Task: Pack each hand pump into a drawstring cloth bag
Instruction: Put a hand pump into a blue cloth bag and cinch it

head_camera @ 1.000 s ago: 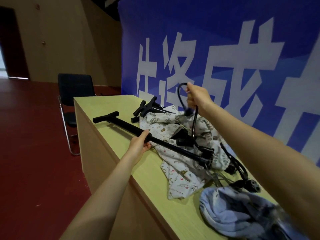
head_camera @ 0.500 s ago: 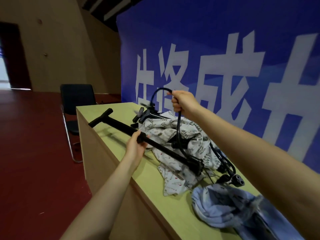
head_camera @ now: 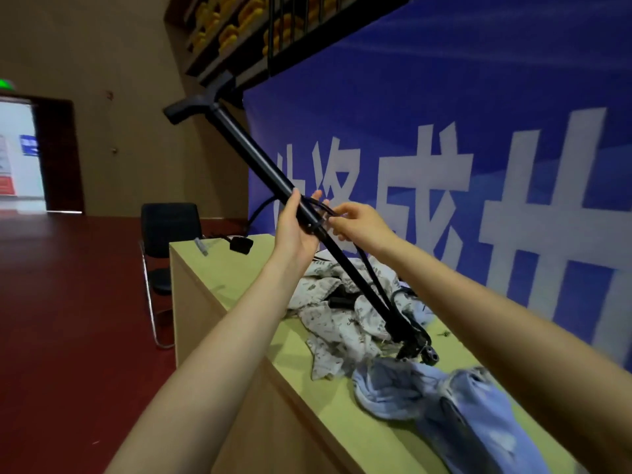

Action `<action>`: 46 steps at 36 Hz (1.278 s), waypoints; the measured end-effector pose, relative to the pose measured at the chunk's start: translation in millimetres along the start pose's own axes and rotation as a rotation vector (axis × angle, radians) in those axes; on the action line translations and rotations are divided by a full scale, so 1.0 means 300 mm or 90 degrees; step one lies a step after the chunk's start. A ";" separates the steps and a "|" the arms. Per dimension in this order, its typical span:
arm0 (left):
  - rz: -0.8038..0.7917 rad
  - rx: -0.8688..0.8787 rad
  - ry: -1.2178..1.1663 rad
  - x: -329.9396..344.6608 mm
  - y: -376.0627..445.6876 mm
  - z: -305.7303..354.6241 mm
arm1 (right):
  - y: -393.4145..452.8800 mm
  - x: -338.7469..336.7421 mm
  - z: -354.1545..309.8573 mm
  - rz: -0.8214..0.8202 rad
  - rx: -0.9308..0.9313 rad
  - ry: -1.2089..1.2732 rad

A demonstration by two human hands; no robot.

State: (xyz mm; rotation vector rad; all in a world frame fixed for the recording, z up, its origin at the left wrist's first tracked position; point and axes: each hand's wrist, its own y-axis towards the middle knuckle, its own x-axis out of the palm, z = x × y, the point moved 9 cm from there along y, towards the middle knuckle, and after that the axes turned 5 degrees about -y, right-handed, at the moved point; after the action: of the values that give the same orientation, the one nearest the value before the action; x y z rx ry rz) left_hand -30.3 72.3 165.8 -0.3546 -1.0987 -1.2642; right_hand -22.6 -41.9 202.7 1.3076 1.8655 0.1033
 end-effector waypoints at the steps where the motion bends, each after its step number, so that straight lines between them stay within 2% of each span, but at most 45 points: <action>1: 0.001 0.008 -0.009 0.023 -0.008 0.009 | -0.014 -0.020 -0.006 0.020 -0.010 -0.031; 6: -0.008 0.040 -0.067 0.095 -0.040 0.046 | -0.122 -0.117 0.038 0.053 -0.028 -0.127; 12: 0.014 0.006 -0.120 0.117 -0.078 0.013 | -0.302 -0.243 0.154 0.042 0.005 -0.231; 16: 0.038 -0.013 -0.151 0.113 -0.103 -0.041 | -0.414 -0.318 0.246 0.059 0.040 -0.246; 18: 0.048 -0.020 -0.163 0.114 -0.107 -0.061 | -0.464 -0.360 0.298 0.099 0.056 -0.157; 22: 0.062 -0.026 -0.169 0.122 -0.110 -0.113 | -0.565 -0.418 0.418 0.207 0.100 0.153; 25: 0.055 -0.057 -0.123 0.134 -0.115 -0.176 | -0.623 -0.422 0.487 0.283 0.145 0.260; 27: 0.032 -0.094 -0.018 0.135 -0.120 -0.225 | -0.657 -0.431 0.512 0.344 0.185 0.328; 30: -0.019 -0.113 0.221 0.125 -0.131 -0.268 | -0.702 -0.479 0.538 0.441 0.218 0.443; 32: -0.055 -0.122 0.339 0.127 -0.138 -0.287 | -0.728 -0.529 0.555 0.481 0.216 0.456; 34: -0.068 -0.142 0.383 0.129 -0.140 -0.298 | -0.752 -0.582 0.569 0.515 0.206 0.456; 39: 0.064 -0.112 0.217 0.082 -0.105 -0.257 | -0.799 -0.694 0.616 0.573 0.202 0.479; 43: 0.072 -0.087 0.228 0.075 -0.093 -0.275 | -0.798 -0.753 0.600 0.557 0.185 0.352; 46: 0.064 -0.079 0.221 0.083 -0.095 -0.306 | -0.806 -0.795 0.565 0.608 0.157 0.283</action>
State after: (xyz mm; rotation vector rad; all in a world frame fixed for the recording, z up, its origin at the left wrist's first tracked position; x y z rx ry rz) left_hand -15.6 -20.0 132.2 -0.2661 -0.7017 -1.2519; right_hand -63.3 -408.0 110.6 2.4102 1.4414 0.7250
